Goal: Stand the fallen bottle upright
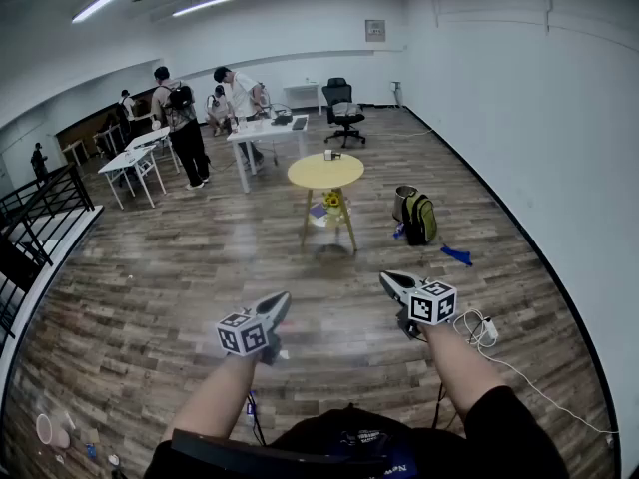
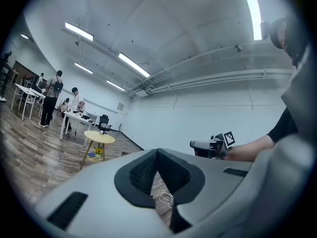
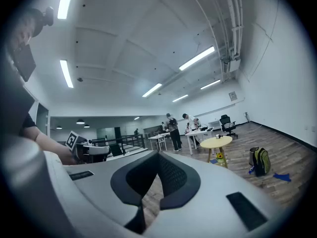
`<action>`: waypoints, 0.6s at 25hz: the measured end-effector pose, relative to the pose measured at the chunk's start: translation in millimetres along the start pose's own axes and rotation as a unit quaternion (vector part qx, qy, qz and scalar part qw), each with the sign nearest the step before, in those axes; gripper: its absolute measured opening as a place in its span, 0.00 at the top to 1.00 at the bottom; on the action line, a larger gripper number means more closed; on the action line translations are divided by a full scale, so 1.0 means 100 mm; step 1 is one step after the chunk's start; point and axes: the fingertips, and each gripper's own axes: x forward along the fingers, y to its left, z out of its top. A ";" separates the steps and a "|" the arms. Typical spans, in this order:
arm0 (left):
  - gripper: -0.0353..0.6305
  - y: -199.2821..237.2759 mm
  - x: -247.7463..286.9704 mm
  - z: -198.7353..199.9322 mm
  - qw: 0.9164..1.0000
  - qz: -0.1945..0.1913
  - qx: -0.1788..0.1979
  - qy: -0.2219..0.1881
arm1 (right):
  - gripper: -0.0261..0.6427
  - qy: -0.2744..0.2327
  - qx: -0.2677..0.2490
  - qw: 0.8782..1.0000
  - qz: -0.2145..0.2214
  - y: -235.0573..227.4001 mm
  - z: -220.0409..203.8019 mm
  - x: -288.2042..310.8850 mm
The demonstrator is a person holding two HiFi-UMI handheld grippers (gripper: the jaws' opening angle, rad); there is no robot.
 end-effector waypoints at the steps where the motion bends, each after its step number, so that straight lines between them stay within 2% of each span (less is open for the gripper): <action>1: 0.94 0.01 0.01 -0.01 1.000 0.000 -0.003 0.000 | 0.94 0.002 0.001 1.000 0.001 0.00 -0.02 0.01; 15: 0.94 0.08 0.04 0.05 1.000 0.001 -0.006 -0.002 | 0.94 0.011 -0.003 1.000 0.012 0.04 -0.03 0.19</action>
